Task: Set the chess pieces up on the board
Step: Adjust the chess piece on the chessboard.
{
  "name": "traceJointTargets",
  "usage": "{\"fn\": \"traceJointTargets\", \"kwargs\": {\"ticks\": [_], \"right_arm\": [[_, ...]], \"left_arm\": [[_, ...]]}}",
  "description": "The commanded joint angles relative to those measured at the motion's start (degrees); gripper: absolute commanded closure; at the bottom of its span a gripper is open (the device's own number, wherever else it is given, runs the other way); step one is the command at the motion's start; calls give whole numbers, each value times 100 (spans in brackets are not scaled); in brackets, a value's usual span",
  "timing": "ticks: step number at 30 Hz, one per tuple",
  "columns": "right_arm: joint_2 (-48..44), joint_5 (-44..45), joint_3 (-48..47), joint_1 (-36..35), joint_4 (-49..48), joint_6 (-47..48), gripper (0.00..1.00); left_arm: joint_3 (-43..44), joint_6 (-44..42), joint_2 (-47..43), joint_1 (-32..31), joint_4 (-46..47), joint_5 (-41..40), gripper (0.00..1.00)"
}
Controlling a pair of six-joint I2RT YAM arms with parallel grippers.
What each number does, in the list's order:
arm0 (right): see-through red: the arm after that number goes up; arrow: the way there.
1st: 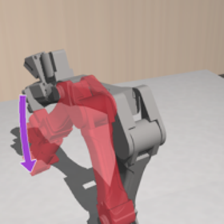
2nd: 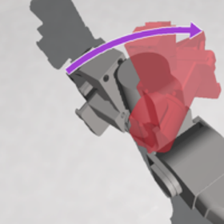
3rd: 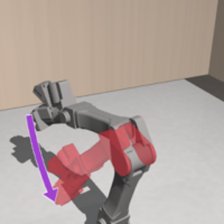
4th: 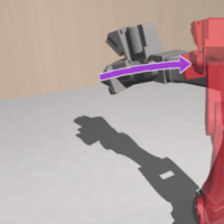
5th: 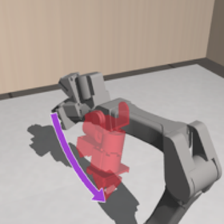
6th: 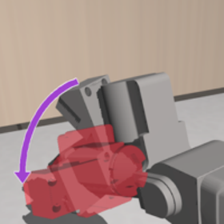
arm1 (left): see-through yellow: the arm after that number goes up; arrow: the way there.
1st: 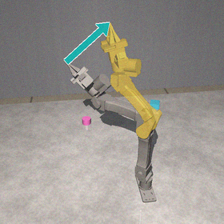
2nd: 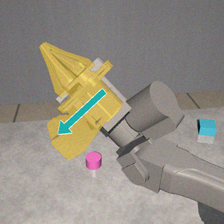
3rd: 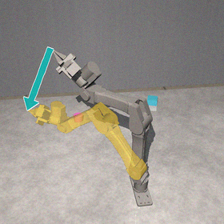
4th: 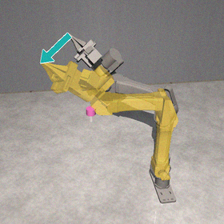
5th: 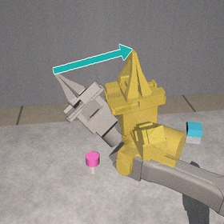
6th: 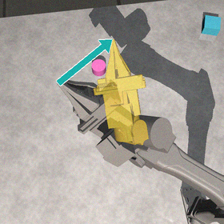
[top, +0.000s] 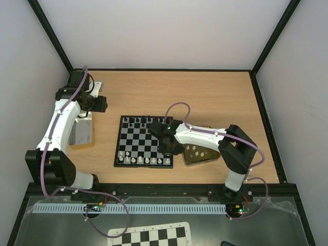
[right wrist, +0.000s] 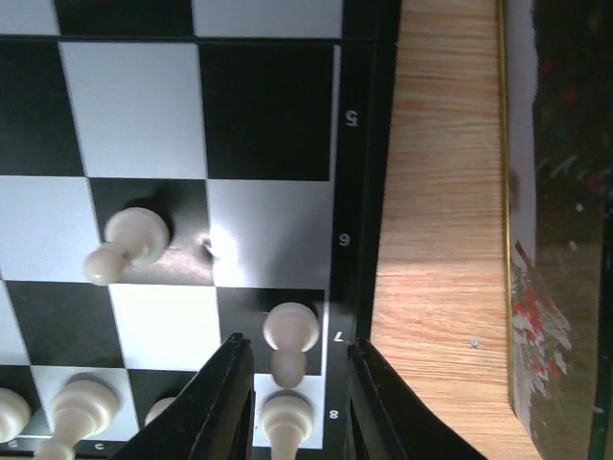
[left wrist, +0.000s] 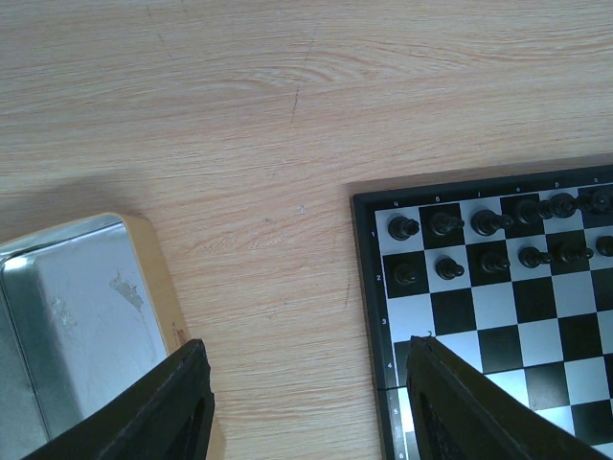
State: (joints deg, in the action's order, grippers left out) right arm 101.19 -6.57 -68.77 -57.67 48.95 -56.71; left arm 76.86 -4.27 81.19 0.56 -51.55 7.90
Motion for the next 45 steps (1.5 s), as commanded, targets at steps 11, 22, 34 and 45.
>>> {"fn": "traceJointTargets", "kwargs": {"ticks": [11,22,34,45], "right_arm": [[136,77,-215,107,110,233,81],[107,-6,-6,113,-14,232,84],[88,-169,-3,115,-59,238,87],[100,-279,4,-19,-93,189,87]], "left_arm": [[-32,-3,-127,-21,-65,-34,44],[-55,-12,-178,-21,-79,-17,44],[-143,-13,-264,-21,-63,-25,44],[-143,-12,-257,-12,-57,-34,43]]}}
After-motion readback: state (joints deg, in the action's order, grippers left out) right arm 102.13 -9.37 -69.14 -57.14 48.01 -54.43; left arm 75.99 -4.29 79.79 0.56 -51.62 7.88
